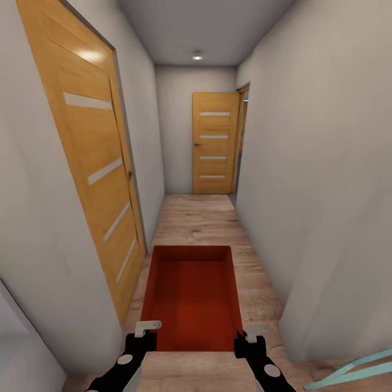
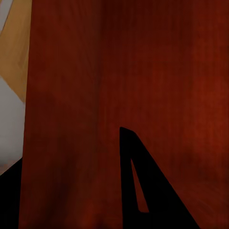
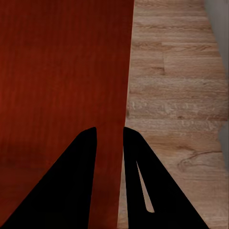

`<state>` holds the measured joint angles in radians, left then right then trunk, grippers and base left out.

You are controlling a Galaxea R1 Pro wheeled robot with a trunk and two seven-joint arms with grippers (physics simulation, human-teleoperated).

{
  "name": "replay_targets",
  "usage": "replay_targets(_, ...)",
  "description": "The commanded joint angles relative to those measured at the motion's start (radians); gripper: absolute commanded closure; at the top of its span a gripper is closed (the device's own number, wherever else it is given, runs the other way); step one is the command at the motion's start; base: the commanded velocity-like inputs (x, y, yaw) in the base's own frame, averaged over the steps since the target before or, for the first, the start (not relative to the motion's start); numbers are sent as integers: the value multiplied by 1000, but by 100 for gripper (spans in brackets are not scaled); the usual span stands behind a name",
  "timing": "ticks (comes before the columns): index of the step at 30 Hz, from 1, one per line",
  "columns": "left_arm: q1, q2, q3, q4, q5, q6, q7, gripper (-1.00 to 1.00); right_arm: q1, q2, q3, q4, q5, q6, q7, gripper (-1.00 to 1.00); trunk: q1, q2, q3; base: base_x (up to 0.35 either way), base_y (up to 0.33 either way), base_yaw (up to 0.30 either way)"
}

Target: Move the two storage containers from the living room to the garage. In the garage, place one container on the floor and stack the other container on top of it (either order is fine).

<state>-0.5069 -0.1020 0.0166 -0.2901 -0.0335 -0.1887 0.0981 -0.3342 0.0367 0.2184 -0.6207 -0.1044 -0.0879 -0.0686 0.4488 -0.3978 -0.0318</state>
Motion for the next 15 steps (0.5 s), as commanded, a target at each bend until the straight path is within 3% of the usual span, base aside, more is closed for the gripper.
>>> replay_targets(1,-1,35,13,3,1,-4,45,100,-2,-1,10,-3,-6,-49,16,100,1,-2,-2,333,0,0)
replay_targets(7,-1,35,14,3,1,-5,45,100,-2,-1,10,-3,-5,-49,16,100,1,-2,-2,333,-10,0)
replay_targets(15,-1,35,14,3,1,-5,45,100,-2,-1,10,-3,-6,-49,16,100,1,-2,-2,333,-97,0)
